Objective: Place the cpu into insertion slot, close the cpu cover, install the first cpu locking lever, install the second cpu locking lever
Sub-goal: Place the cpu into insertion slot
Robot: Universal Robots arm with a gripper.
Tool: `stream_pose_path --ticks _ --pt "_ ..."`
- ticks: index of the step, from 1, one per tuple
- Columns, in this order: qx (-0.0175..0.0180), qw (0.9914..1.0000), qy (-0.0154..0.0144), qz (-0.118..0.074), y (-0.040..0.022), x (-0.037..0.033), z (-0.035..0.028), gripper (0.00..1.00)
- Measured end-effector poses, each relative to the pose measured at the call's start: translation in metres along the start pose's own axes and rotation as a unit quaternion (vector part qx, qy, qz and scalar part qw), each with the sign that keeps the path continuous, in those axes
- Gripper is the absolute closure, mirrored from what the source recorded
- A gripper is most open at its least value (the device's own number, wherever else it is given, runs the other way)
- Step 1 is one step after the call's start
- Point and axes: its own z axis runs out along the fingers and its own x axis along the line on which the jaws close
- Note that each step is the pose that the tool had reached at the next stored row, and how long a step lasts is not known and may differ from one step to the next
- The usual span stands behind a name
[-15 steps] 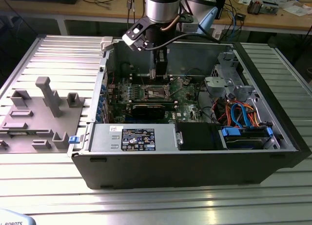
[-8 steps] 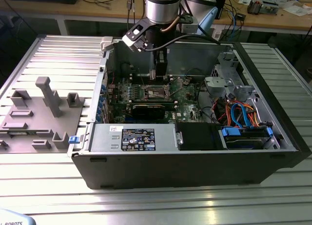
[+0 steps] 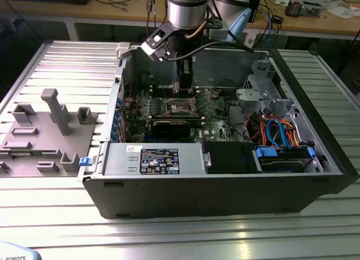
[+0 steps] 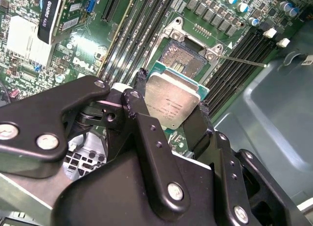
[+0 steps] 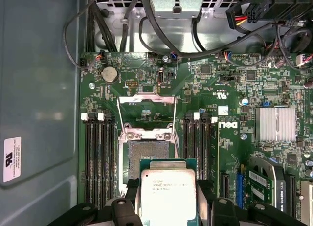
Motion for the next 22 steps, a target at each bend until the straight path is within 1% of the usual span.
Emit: stream_pose_path --ticks 11,22 --pt "0.0 1.0 0.0 0.0 -0.0001 0.0 0.0039 0.45" --pt "0.0 1.0 0.0 0.0 -0.0002 0.0 0.0061 0.45"
